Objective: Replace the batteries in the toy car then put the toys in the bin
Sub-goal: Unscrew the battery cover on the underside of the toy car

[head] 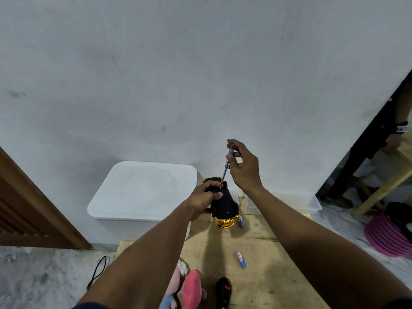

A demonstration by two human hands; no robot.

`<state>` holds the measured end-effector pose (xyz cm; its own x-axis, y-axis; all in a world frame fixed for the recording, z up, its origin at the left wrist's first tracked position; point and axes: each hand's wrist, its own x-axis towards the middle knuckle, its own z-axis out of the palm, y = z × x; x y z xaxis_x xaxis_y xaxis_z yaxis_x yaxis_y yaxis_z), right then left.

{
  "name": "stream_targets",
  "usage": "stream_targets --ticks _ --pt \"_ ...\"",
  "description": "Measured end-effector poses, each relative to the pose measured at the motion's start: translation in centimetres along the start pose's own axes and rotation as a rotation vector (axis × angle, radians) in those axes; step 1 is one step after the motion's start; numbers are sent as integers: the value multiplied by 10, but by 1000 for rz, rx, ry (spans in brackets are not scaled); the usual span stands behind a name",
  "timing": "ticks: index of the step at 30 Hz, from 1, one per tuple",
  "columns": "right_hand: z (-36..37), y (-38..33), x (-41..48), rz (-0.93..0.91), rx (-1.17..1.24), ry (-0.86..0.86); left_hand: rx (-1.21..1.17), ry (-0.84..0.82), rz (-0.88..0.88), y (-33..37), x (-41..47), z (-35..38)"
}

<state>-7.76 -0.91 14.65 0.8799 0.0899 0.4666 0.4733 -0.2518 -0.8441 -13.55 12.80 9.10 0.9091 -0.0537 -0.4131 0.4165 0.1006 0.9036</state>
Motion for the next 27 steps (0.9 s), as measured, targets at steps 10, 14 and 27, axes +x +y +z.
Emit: stream_targets --ticks 10,14,27 --pt "-1 -1 -3 -19 -63 -83 8 1 -14 -1 2 -2" --pt "-1 -2 -2 -11 -62 -96 5 4 -20 0 3 -1" --pt "6 -6 0 -6 -5 49 -1 30 -3 -1 3 -4"
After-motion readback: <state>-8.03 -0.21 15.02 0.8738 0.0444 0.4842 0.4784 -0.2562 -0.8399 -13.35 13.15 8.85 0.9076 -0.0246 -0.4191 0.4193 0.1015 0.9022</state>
